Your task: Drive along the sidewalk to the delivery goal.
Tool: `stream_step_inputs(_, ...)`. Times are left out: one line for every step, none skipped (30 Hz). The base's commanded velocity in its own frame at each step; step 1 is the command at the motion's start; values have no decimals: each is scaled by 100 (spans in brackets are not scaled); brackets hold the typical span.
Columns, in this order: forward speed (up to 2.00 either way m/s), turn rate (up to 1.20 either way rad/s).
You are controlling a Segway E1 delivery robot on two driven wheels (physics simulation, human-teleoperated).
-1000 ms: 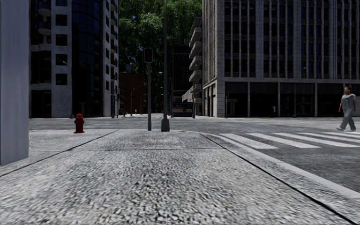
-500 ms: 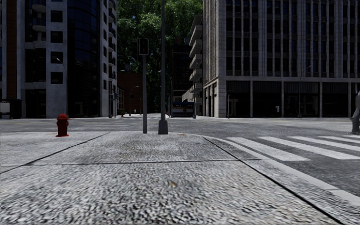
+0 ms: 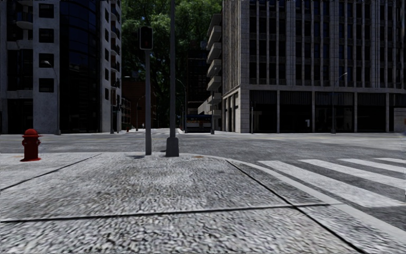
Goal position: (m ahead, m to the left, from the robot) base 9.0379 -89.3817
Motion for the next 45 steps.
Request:
stream_step_inputs(200,-100)
stream_step_inputs(200,-100)
stream_step_inputs(200,-100)
stream_step_inputs(200,-100)
stream_step_inputs(200,-100)
stream_step_inputs(200,-100)
stream_step_inputs(200,-100)
stream_step_inputs(200,-100)
stream_step_inputs(200,-100)
stream_step_inputs(200,-100)
stream_step_inputs(200,-100)
stream_step_inputs(200,-99)
stream_step_inputs(200,-50)
stream_step_inputs(200,-50)
stream_step_inputs(200,-1)
stream_step_inputs(200,0)
stream_step_inputs(200,0)
stream_step_inputs(200,0)
stream_step_inputs(200,0)
stream_step_inputs(200,0)
stream_step_inputs(200,0)
stream_step_inputs(200,0)
stream_step_inputs(200,0)
stream_step_inputs(200,0)
stream_step_inputs(200,0)
stream_step_inputs(200,0)
stream_step_inputs(200,0)
stream_step_inputs(200,-73)
stream_step_inputs(200,-120)
stream_step_inputs(200,-120)
stream_step_inputs(200,-120)
stream_step_inputs(200,-120)
stream_step_inputs(200,-120)
stream_step_inputs(200,-120)
stream_step_inputs(200,-120)
stream_step_inputs(200,-120)
stream_step_inputs(200,-120)
stream_step_inputs(200,-120)
stream_step_inputs(200,-120)
stream_step_inputs(200,-120)
stream_step_inputs(200,-120)
stream_step_inputs(200,-120)
stream_step_inputs(200,-120)
stream_step_inputs(200,-120)
stream_step_inputs(200,-120)
